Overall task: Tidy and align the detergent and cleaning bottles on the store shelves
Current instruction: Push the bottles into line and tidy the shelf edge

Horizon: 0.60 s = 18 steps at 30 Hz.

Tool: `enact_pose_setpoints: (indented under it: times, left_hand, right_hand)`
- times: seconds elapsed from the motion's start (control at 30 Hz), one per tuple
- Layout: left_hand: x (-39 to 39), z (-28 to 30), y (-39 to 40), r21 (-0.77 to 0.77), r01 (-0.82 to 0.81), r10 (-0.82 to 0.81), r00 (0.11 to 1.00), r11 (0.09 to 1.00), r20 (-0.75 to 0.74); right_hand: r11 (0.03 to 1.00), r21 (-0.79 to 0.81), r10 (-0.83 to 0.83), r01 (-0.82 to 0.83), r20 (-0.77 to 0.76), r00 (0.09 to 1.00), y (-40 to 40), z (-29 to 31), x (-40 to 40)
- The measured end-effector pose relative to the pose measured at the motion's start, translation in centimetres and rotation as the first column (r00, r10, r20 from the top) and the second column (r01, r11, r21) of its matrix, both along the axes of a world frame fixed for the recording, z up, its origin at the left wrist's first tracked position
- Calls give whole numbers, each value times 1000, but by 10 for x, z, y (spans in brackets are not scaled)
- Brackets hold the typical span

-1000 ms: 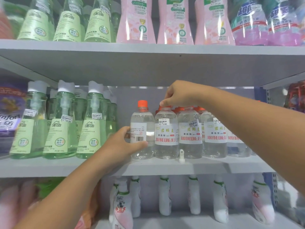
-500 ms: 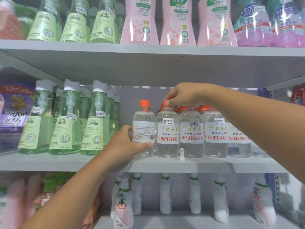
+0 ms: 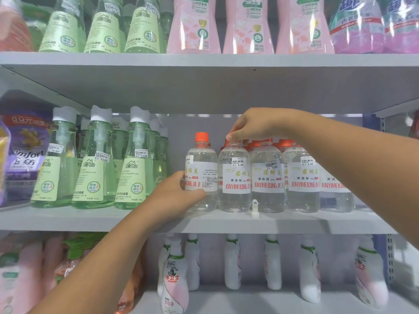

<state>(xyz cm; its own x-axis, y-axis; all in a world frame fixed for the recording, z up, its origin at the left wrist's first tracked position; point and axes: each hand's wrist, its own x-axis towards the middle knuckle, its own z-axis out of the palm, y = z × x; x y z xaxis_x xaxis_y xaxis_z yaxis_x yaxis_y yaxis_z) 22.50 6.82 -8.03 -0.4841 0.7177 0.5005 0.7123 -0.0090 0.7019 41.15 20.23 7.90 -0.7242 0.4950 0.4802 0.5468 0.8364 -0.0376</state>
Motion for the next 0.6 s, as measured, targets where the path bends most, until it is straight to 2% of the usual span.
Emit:
enact_pose_setpoints:
  times: [0.6]
  left_hand:
    - [-6, -6, 5, 74, 14, -12, 999, 997, -35]
  right_hand:
    - [990, 75, -118, 121, -41, 992, -7, -10, -4]
